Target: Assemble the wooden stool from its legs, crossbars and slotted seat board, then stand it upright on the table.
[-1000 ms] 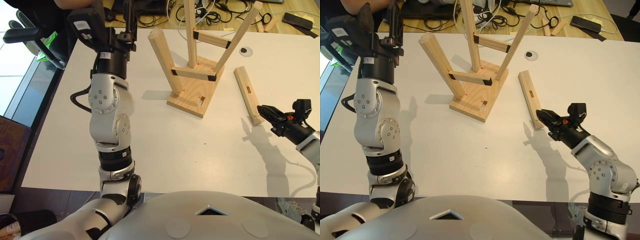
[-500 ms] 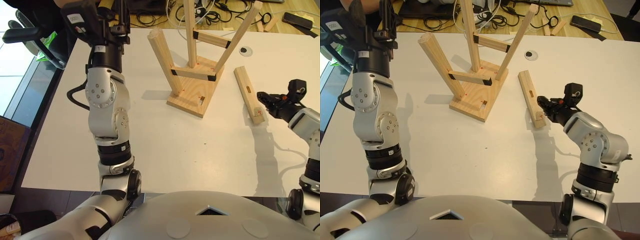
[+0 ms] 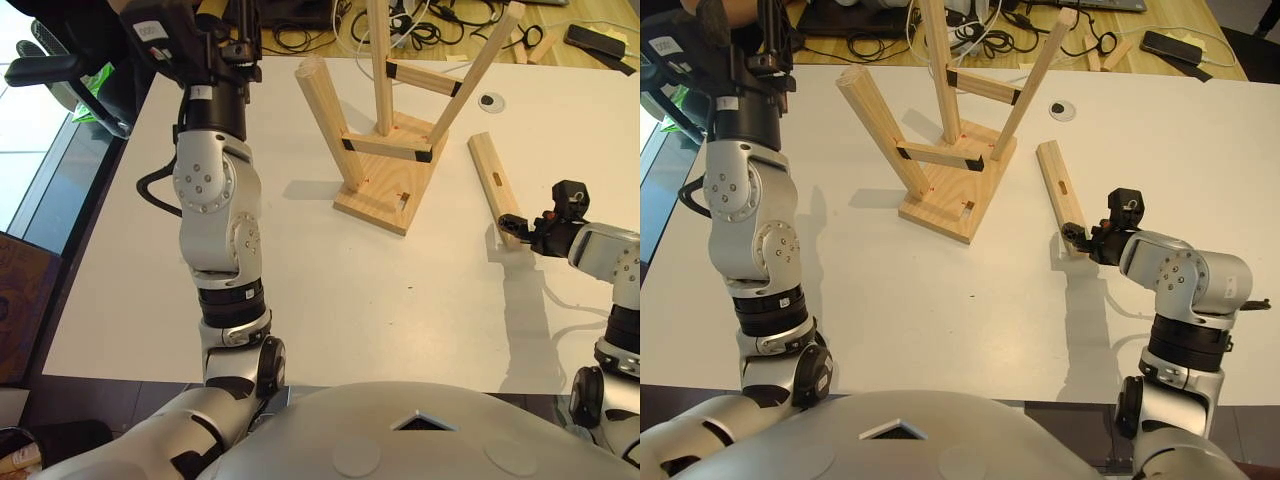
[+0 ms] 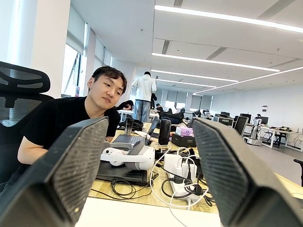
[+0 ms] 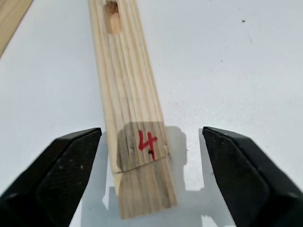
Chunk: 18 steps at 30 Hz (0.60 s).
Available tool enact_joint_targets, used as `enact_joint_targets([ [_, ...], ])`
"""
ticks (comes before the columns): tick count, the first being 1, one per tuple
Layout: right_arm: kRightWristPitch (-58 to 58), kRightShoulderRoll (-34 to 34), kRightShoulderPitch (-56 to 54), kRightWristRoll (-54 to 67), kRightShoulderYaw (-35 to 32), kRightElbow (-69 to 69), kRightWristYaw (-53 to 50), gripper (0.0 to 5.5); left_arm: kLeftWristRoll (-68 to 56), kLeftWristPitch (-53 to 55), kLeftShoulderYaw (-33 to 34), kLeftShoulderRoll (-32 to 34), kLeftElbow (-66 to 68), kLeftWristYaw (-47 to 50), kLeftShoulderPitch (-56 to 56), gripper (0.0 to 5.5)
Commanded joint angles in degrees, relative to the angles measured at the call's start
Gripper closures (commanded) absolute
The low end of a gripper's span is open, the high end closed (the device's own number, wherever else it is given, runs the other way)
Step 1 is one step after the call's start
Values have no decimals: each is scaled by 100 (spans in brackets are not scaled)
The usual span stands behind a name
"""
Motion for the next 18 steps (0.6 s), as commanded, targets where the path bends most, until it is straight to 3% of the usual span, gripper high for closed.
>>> enact_joint_targets([
  [1, 179, -214, -62, -182, 134, 229, 209, 153, 40, -2, 22, -18, -3, 57, -114, 220],
  [4, 313, -261, -66, -274, 201, 308, 335, 153, 43, -42, 25, -47, 9, 108, -146, 220],
  [15, 538, 59, -420, -749, 49, 586, 283, 342, 40, -113, 108, -37, 124, 183, -237, 220],
  [18, 451, 218, -511, -884, -59, 607, 234, 349, 47, -133, 134, -27, 175, 180, -291, 220],
])
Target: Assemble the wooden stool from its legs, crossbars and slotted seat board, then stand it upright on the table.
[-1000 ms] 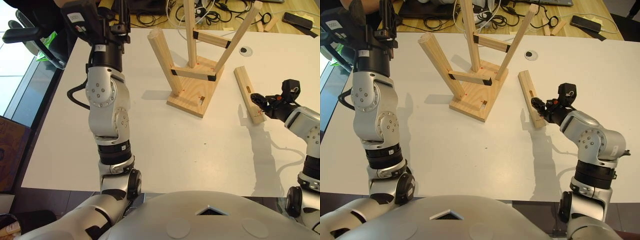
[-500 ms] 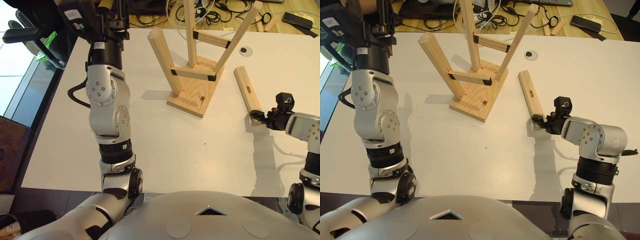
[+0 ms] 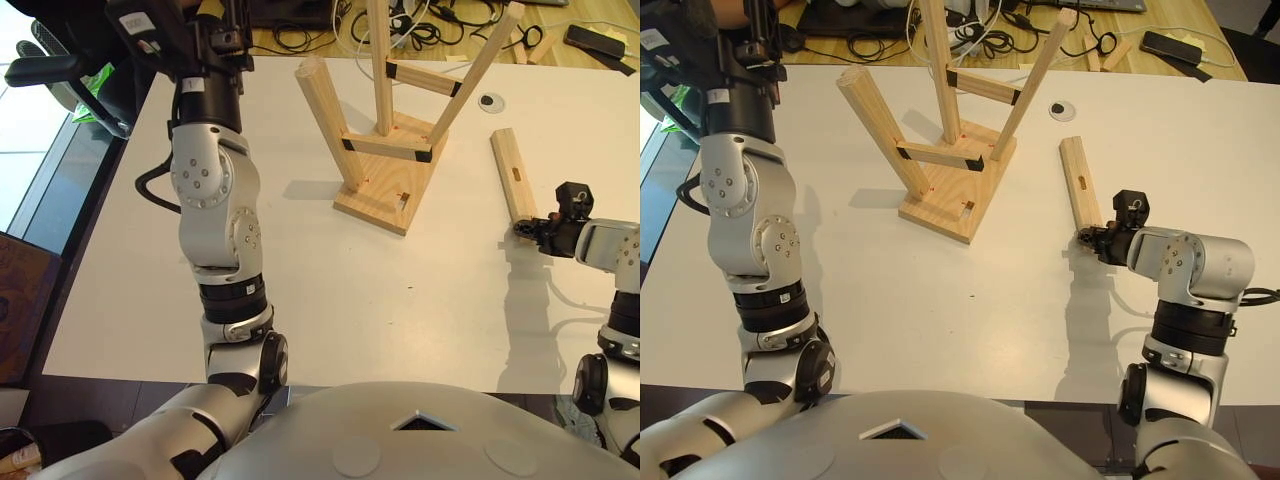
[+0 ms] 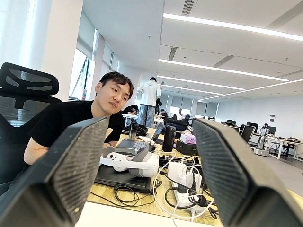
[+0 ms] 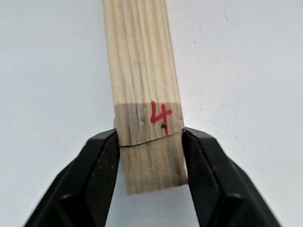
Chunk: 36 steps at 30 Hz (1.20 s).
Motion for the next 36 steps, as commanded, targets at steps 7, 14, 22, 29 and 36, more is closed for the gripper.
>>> enact_joint_targets([
  [7, -1053, 951, -433, -456, -575, -121, -517, 350, 42, -32, 104, 137, 208, -39, -316, 220],
  [14, -3424, 886, -306, -1272, -5, -383, -586, 350, -81, 88, 253, 448, 273, -226, -781, 220],
  [22, -6733, 50, -1288, -2368, 474, -318, -169, 350, -2122, 1527, 732, 504, 424, -799, -2218, 220],
  [29, -6500, 725, -2017, -1218, 1324, -1237, 1007, 351, -4228, 3247, 160, -36, -316, -1100, -1580, 220],
  [36, -5694, 1085, -1813, -397, 1867, -1873, 1566, 351, -4515, 3346, -147, -129, -488, -1097, -1393, 220],
])
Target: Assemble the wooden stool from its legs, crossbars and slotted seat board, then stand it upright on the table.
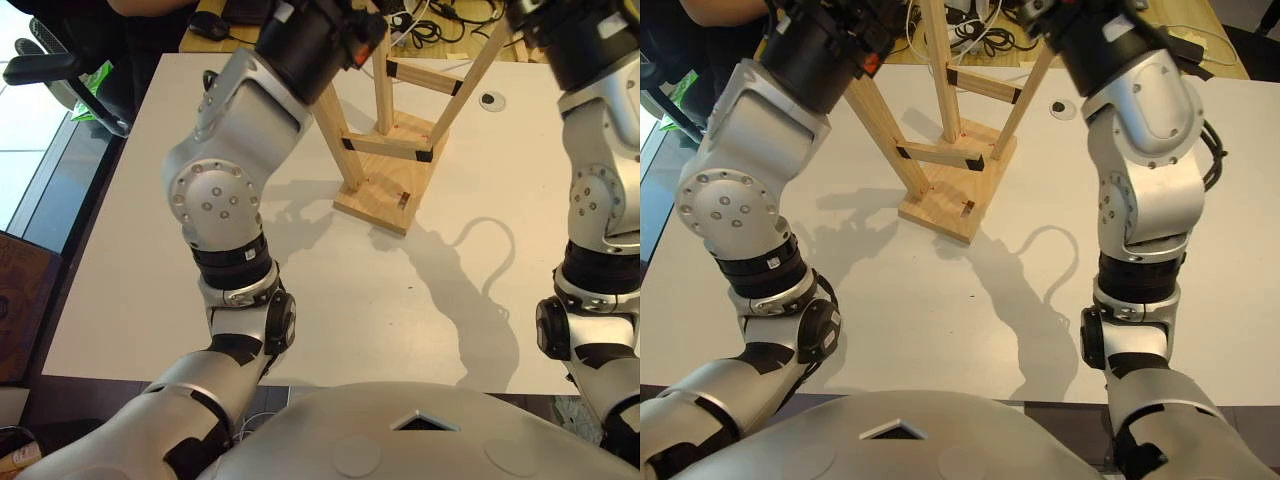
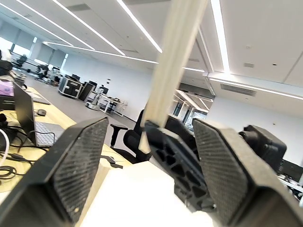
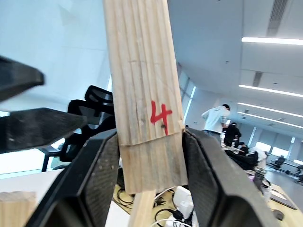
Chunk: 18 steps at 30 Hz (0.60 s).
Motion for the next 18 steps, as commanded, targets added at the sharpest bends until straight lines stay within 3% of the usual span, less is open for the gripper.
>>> enact_joint_targets([
  [1, 467, 73, 208, 435, 214, -425, 291, 352, -20, -28, -49, 8, -18, 33, 56, 220],
  [6, 743, 104, 344, 656, 205, -616, 308, 352, 246, -242, -103, 45, 65, 59, 122, 220],
  [18, 1012, 95, 458, 740, 212, -768, 391, 352, 238, -166, -217, 136, -42, 83, 289, 407],
])
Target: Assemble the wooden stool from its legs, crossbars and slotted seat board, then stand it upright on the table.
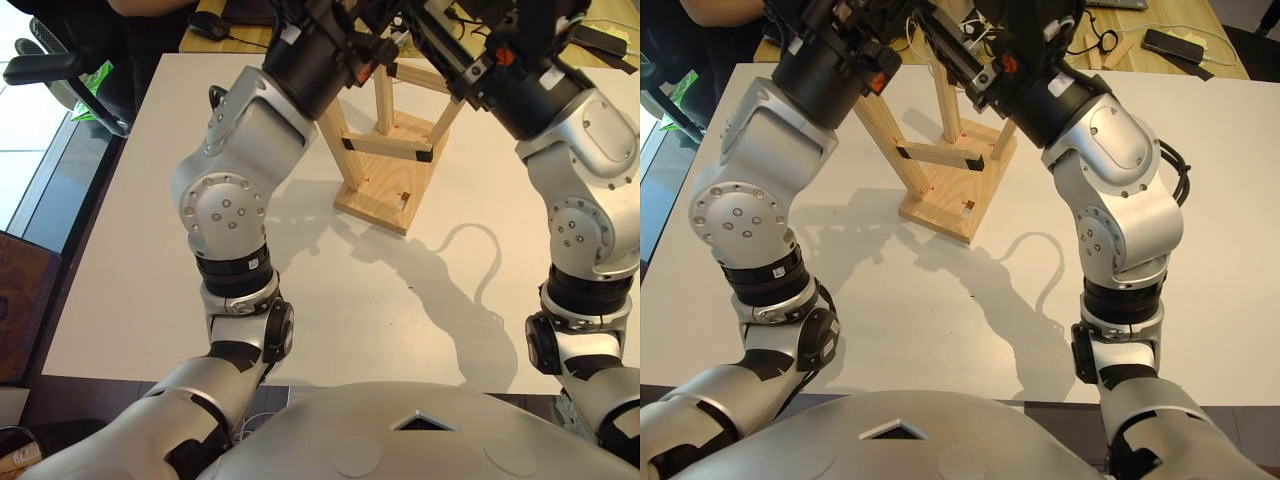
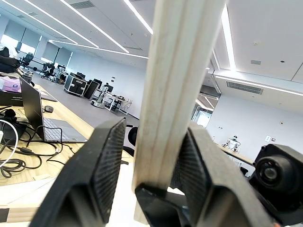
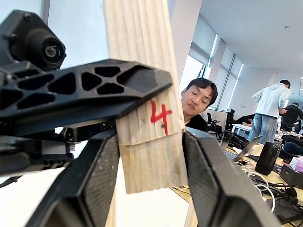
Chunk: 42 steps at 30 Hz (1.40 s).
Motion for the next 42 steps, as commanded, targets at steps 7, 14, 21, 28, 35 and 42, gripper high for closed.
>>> enact_joint_targets([
  [7, 257, -63, 71, 157, 22, -177, 152, 352, 77, 78, -59, 129, 18, 100, 68, 445],
  [14, 255, -205, 121, 95, 5, -114, 278, 314, 36, 72, 16, 199, 63, 99, 53, 446],
  [21, 603, -975, 243, 489, -267, -112, 1062, 201, 238, -105, 196, 393, 267, 55, -161, 447],
  [28, 1944, -1852, -957, 2347, -1555, 1047, 1980, 124, -144, 659, -22, 2415, 778, -2822, -622, 448],
  [35, 2929, -1494, -2818, 3773, -1697, 2315, 2152, 124, -412, 1352, -613, 3467, 570, -4849, -970, 448],
  [42, 3771, -1534, -3363, 4629, -1715, 2507, 2242, 124, 316, 1141, -991, 3762, 923, -5214, -1150, 448],
])
